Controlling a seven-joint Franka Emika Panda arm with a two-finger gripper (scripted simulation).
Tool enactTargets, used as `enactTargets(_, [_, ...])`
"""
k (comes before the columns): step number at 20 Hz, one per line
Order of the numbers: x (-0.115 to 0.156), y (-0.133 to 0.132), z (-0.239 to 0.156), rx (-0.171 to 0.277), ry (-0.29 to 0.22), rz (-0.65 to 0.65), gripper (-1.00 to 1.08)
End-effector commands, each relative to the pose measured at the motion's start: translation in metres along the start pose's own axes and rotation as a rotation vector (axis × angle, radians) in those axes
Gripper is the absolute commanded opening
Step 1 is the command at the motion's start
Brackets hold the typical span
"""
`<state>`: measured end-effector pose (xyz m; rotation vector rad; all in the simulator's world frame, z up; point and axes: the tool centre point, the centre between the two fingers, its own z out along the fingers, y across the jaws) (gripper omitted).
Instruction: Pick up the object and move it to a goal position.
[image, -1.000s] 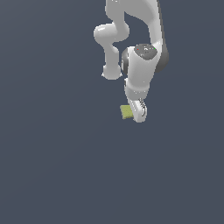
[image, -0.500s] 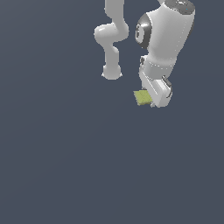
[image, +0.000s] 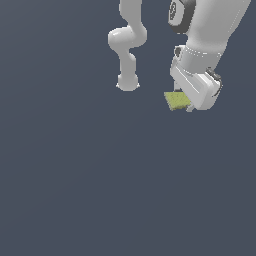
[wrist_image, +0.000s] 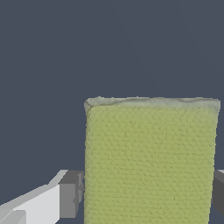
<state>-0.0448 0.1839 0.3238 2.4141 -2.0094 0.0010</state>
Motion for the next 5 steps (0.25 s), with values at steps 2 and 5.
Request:
enactTargets(2, [-0.0041, -0.0021, -0.0082, 0.0, -0.001, 0.0, -1.0])
enactTargets(5, [-0.005, -0.0027, -0.0099, 0.0, -0.001, 0.0, -1.0])
